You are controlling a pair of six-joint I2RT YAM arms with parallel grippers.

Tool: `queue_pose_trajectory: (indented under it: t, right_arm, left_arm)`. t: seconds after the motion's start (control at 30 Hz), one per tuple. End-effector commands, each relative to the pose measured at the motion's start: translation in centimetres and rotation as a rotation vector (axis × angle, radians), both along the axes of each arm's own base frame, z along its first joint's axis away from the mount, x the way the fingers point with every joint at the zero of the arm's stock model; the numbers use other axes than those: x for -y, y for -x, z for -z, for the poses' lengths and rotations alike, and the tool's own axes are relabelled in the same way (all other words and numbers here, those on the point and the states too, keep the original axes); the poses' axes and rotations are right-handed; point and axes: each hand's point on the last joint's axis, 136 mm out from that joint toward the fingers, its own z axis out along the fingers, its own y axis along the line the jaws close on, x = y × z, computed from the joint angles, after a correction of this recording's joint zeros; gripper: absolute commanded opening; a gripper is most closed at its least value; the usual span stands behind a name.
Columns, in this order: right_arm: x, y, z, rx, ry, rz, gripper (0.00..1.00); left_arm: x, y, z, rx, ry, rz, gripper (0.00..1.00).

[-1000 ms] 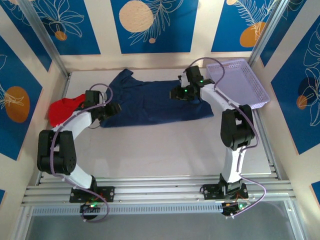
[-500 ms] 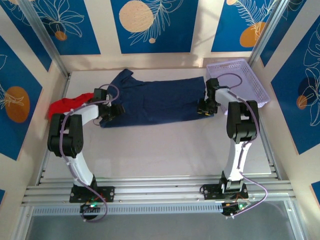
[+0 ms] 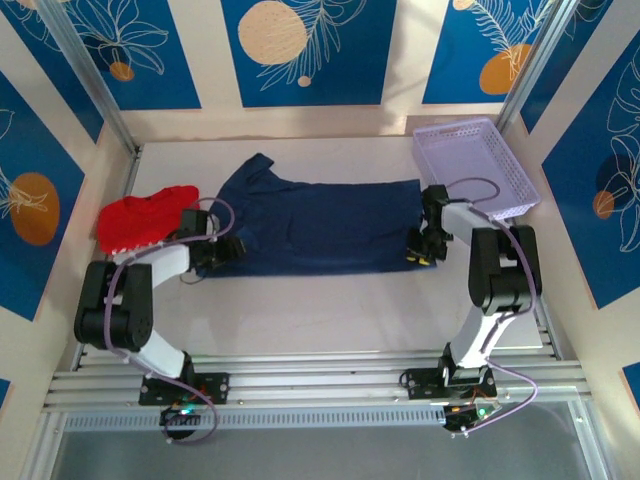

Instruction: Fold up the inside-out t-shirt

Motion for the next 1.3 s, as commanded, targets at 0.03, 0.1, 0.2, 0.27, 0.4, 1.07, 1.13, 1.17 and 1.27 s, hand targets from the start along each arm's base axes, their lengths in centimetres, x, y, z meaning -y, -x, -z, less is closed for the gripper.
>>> queue_pose_trajectory:
  t: [0.03,0.1,0.2,0.27,0.4,1.07,1.13,1.17,1.27]
  right_arm:
    - [-0.2,3.9,-1.0,-0.022,-0.054,0.098,0.25]
    - [-0.7,3.7,-2.3,0.028,-0.078,0.084,0.27]
    - [-3.0,1.4,-5.0,0.201,-0.146,-0.013,0.34]
    - [-4.2,-0.1,-6.2,0.278,-0.200,-0.035,0.37]
    - [-6.0,-3.1,-6.4,0.310,-0.270,-0.048,0.39]
    - [-1.3,-1.6,1.1,-0.011,-0.151,0.098,0.32]
    - [-1.1,-1.1,1.5,-0.028,-0.148,0.102,0.29]
    - [-1.0,-0.9,1.5,-0.032,-0.149,0.102,0.28]
    - [-0.7,-0.5,1.5,-0.040,-0.139,0.108,0.28]
  left_arm:
    - [0.1,6.8,2.4,-0.182,-0.015,-0.006,0.59]
    - [0.7,6.5,0.5,-0.131,0.007,0.010,0.59]
    - [1.0,4.5,-3.1,-0.006,0.008,0.010,0.60]
    - [1.5,2.6,-5.1,0.069,0.019,0.016,0.61]
    - [3.3,-1.4,-6.8,0.115,0.061,0.069,0.62]
    - [2.8,-2.9,0.5,-0.088,-0.092,0.076,0.58]
    - [1.4,-2.3,0.9,-0.096,-0.138,0.055,0.58]
    - [0.9,-2.1,1.0,-0.098,-0.154,0.049,0.58]
    - [-0.6,-1.7,1.1,-0.100,-0.214,0.032,0.57]
